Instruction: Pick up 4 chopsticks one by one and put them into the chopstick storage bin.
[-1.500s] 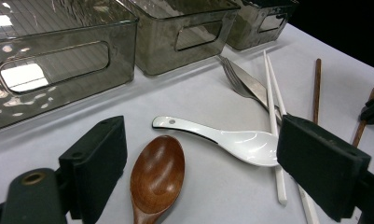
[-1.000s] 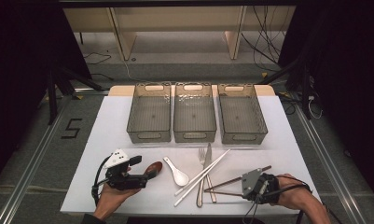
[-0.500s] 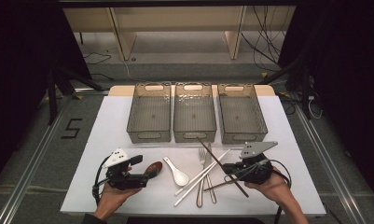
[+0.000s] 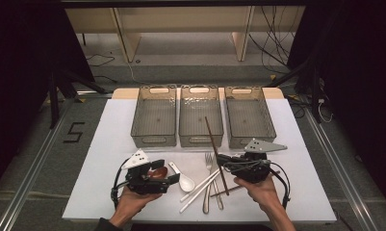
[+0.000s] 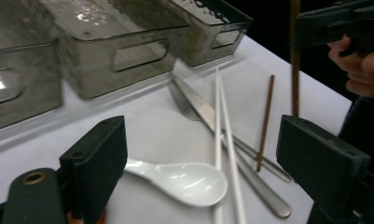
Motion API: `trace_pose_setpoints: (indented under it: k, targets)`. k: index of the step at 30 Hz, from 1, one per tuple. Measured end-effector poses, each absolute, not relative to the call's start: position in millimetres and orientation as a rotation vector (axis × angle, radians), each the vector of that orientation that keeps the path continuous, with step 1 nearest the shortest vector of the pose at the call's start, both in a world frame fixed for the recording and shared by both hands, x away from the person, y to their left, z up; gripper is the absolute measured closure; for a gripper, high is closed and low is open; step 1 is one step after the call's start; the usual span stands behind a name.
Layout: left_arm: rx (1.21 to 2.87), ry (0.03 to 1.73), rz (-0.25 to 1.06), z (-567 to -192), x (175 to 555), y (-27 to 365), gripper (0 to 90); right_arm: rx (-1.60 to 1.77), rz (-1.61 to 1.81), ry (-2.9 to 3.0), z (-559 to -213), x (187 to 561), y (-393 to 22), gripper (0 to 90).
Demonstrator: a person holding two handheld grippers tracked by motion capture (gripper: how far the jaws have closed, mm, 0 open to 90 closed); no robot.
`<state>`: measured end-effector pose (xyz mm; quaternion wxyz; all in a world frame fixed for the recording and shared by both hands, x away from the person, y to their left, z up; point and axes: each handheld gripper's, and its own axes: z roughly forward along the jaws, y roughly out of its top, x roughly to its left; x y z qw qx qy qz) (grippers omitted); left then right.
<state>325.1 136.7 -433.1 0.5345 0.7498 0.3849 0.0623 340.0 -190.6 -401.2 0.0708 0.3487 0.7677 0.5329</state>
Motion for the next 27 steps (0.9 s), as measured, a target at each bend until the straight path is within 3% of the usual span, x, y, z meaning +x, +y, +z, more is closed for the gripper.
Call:
trace_pose_setpoints:
  k: [7, 14, 27]
  targets:
    - [1.815, 0.86, 0.045, -428, 331, 103, 17.1, 1.112, 1.707, 2.247, -402, 340, -182, 85.6]
    - [1.851, 0.843, -0.028, -428, 336, 72, 27.3, 1.105, 1.741, 2.241, -405, 339, -169, 85.6]
    - [1.836, 0.803, -0.117, -426, 341, 61, 68.3, 1.086, 1.753, 2.248, -409, 336, -157, 85.6]
